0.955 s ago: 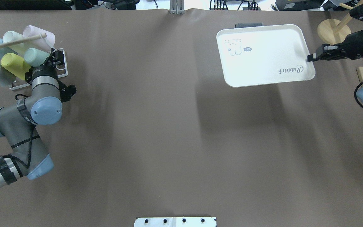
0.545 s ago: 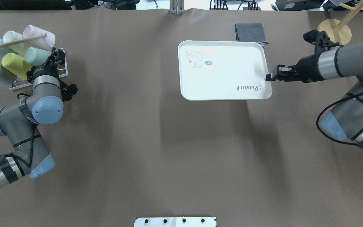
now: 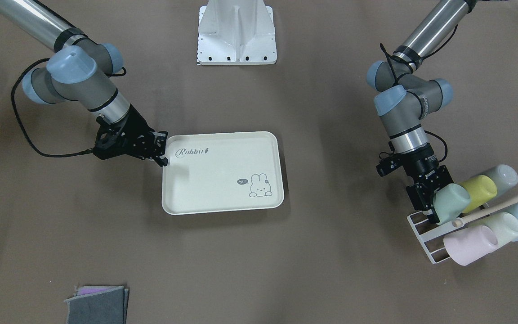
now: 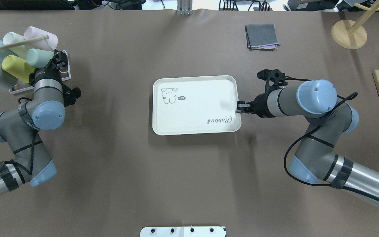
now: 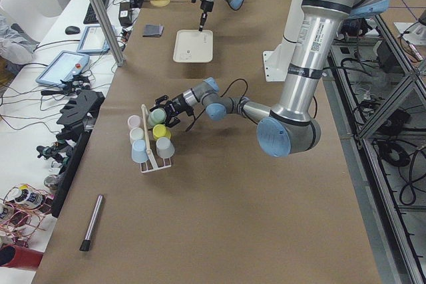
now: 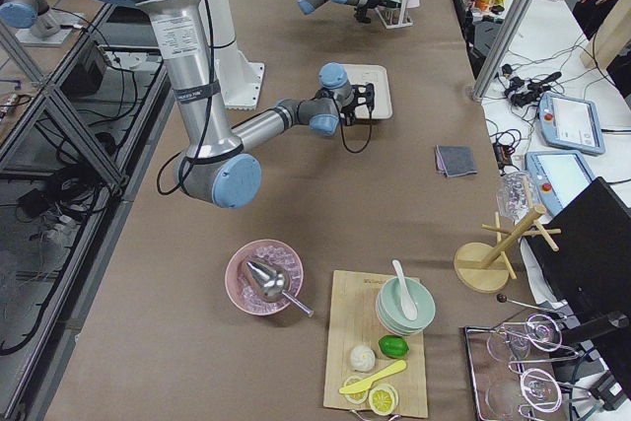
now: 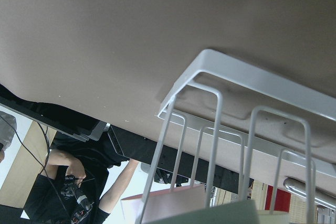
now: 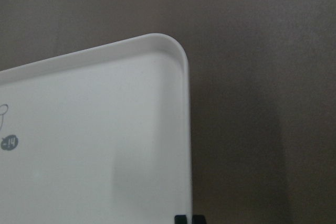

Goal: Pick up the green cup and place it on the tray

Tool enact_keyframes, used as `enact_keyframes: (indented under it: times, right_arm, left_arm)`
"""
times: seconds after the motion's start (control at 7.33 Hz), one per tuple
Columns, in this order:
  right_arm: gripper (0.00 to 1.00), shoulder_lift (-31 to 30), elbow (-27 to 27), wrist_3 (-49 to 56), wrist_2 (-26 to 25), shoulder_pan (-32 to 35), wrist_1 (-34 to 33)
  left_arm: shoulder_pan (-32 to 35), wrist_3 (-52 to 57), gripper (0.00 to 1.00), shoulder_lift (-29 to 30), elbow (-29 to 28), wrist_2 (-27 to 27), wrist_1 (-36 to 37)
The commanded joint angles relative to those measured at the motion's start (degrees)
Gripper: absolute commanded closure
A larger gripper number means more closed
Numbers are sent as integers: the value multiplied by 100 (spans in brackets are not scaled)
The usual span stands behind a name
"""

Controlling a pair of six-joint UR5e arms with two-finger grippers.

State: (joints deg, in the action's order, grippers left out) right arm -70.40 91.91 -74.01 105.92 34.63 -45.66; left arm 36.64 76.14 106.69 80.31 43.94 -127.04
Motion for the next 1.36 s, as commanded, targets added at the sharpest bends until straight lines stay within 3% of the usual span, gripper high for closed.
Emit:
enact_keyframes:
  times: [0.0, 0.82, 1.23]
  right_arm:
    - [100, 96, 2, 9, -290, -255, -136]
    - [100, 281, -121, 27, -396, -334, -136]
    - [100, 325, -164, 27, -396, -343, -145]
  left_arm:
    - [1, 15, 16, -34, -69, 0, -189]
    - [44, 665, 22, -69, 36, 26, -629]
    - [71, 946, 22, -261, 396, 26, -638]
